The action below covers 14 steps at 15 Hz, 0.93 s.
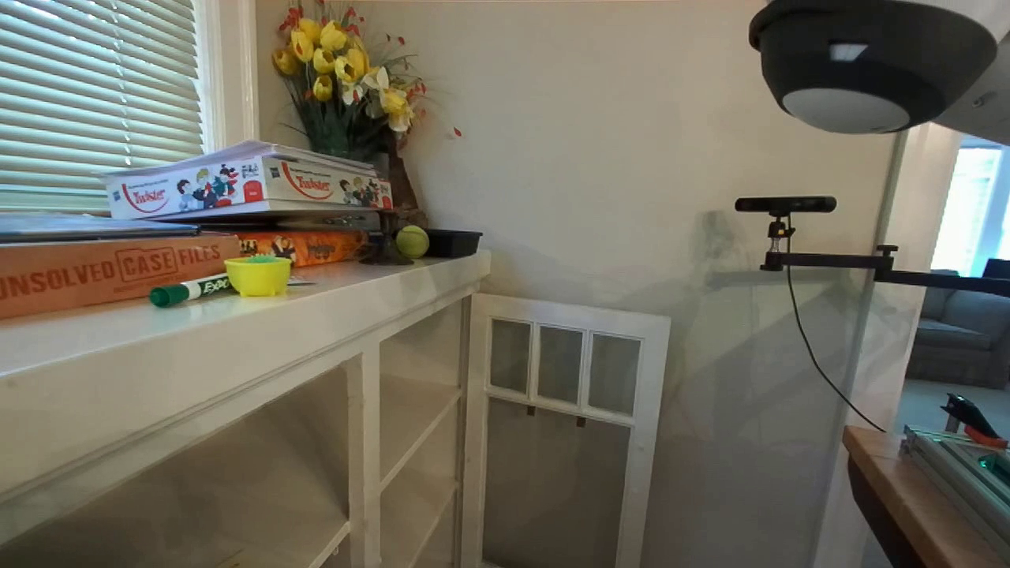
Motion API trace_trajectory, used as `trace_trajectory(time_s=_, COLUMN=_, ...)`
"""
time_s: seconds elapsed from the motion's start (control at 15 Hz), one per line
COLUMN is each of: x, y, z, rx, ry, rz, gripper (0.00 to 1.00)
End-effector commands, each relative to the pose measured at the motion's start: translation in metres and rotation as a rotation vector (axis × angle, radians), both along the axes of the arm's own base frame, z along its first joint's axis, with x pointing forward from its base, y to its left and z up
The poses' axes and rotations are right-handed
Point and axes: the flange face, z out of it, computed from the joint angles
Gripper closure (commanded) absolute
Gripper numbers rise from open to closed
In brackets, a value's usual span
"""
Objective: Hang the towel on the cabinet's door
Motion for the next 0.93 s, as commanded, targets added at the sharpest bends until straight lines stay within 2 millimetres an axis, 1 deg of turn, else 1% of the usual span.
trace_trajectory(time_s=0.0, x=0.003, y=-0.002, z=0.007, rx=0.017, ry=0.041, rz=0.030, gripper=0.50)
trace_trajectory(time_s=0.2, x=0.005, y=-0.005, z=0.013, rx=0.023, ry=0.060, rz=0.026, gripper=0.29)
trace_trajectory(time_s=0.27, x=0.009, y=-0.006, z=0.016, rx=0.025, ry=0.066, rz=0.011, gripper=0.21)
trace_trajectory(time_s=0.4, x=0.026, y=-0.011, z=0.022, rx=0.041, ry=0.074, rz=-0.036, gripper=0.07)
trace_trajectory(time_s=0.47, x=0.035, y=-0.015, z=0.025, rx=0.052, ry=0.077, rz=-0.062, gripper=0.02)
trace_trajectory(time_s=0.53, x=0.041, y=-0.019, z=0.029, rx=0.060, ry=0.080, rz=-0.086, gripper=0.00)
trace_trajectory(time_s=0.67, x=0.056, y=-0.029, z=0.034, rx=0.077, ry=0.082, rz=-0.137, gripper=0.00)
trace_trajectory(time_s=0.73, x=0.060, y=-0.035, z=0.044, rx=0.085, ry=0.079, rz=-0.164, gripper=0.00)
trace_trajectory(time_s=0.87, x=0.071, y=-0.049, z=0.057, rx=0.110, ry=0.069, rz=-0.216, gripper=0.00)
